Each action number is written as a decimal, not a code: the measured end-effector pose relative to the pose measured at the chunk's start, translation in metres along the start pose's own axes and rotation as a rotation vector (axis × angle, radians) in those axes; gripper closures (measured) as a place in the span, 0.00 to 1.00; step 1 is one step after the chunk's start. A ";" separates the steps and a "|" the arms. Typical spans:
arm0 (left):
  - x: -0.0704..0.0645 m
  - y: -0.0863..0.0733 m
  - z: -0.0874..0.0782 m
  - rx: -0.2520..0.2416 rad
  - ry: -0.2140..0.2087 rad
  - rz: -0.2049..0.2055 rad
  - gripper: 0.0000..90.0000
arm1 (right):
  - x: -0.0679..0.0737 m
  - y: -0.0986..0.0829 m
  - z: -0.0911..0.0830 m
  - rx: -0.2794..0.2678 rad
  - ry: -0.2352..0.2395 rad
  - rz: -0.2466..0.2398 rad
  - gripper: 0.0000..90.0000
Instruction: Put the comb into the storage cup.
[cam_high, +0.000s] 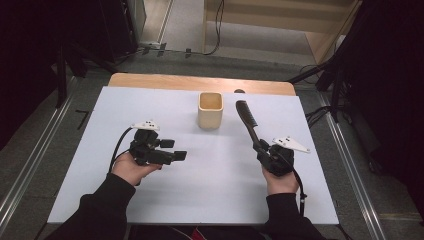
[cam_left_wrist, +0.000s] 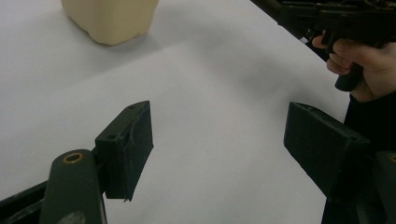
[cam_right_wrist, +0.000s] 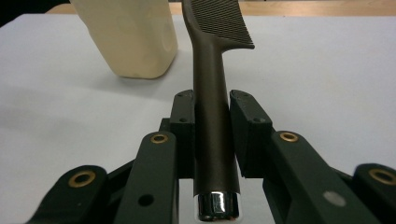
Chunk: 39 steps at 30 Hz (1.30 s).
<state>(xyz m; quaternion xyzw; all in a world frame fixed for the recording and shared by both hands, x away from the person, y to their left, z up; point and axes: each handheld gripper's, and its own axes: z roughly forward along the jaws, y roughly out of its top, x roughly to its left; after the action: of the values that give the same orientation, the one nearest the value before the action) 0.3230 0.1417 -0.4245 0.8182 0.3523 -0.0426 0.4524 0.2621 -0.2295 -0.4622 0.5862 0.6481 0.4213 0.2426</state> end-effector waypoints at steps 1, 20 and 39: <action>0.000 0.002 0.001 -0.002 0.000 -0.003 0.27 | 0.001 0.000 -0.001 -0.005 0.000 0.002 0.78; -0.007 0.024 0.013 -0.012 -0.004 0.005 0.29 | 0.028 -0.012 -0.007 -0.127 -0.040 0.001 0.78; -0.027 0.047 0.027 -0.039 -0.022 0.031 0.29 | 0.048 -0.023 -0.007 -0.208 -0.045 -0.013 0.78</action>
<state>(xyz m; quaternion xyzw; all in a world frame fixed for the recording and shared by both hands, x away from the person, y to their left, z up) 0.3382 0.0905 -0.3963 0.8140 0.3354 -0.0374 0.4728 0.2347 -0.1843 -0.4690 0.5628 0.5991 0.4717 0.3193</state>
